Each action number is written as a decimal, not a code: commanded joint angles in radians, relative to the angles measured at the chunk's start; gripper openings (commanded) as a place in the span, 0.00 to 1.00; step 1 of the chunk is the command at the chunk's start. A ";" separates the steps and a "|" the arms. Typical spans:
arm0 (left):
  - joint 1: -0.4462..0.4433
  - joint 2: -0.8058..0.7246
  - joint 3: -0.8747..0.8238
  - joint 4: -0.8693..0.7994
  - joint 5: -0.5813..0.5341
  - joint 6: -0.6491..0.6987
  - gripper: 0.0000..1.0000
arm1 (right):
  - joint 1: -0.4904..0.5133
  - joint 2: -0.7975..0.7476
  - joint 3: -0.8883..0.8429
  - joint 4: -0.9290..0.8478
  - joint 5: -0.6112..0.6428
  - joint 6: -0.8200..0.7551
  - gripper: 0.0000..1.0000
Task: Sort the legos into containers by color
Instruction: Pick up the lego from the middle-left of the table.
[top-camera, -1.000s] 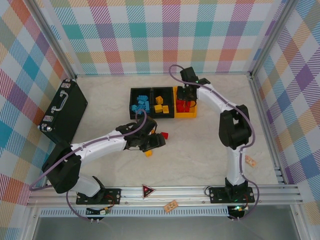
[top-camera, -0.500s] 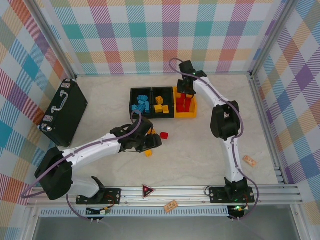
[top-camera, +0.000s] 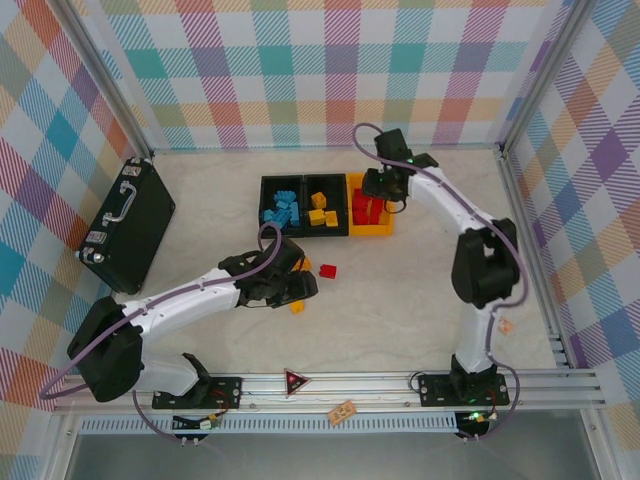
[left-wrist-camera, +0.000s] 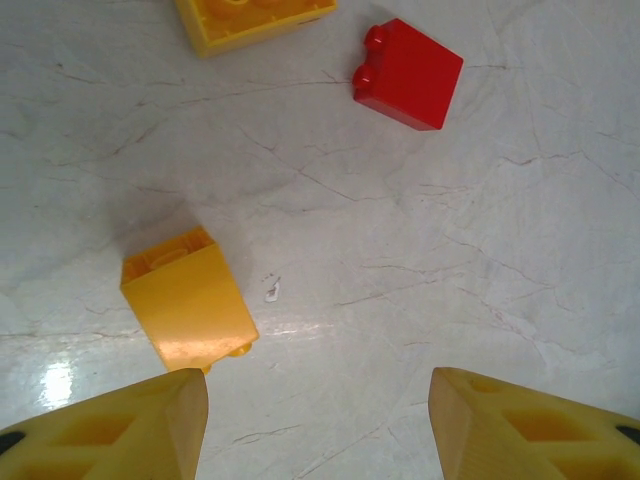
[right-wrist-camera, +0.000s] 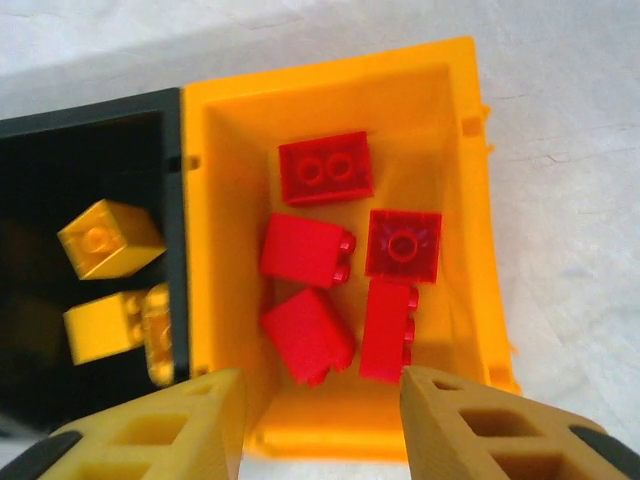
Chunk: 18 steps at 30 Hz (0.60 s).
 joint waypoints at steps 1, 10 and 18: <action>-0.012 -0.023 -0.018 -0.053 -0.035 -0.012 0.60 | 0.017 -0.121 -0.105 0.077 -0.055 0.005 0.45; -0.012 0.011 -0.015 -0.096 -0.070 -0.031 0.60 | 0.043 -0.388 -0.419 0.136 -0.147 0.027 0.51; -0.012 0.110 0.008 -0.083 -0.070 -0.043 0.61 | 0.084 -0.560 -0.619 0.154 -0.221 0.058 0.55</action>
